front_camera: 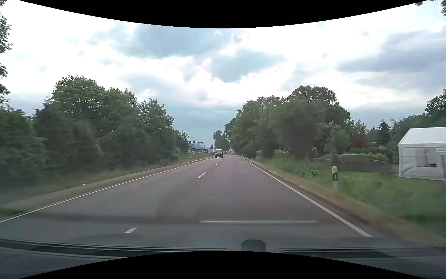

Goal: Follow the waypoints while adhering to traffic rules and regulations

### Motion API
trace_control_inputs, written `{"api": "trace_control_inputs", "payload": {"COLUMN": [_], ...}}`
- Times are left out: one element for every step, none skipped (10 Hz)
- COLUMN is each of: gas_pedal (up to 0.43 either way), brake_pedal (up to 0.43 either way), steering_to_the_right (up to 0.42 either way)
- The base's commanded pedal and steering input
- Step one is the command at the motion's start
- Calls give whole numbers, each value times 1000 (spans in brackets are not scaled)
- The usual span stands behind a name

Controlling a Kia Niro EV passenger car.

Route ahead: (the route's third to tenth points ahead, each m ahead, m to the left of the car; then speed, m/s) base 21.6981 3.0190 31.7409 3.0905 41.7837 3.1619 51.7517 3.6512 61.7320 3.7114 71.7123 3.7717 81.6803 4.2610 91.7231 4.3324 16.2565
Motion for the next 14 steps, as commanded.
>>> {"api": "trace_control_inputs", "payload": {"gas_pedal": [169,169,169,169,169,169,169,169,169,169,169,169,169,169], "brake_pedal": [0,0,0,0,0,0,0,0,0,0,0,0,0,0], "steering_to_the_right": [-3,-3,-3,-3,-3,-3,-4,-4,-3,-3,-3,-3,-3,-3]}}
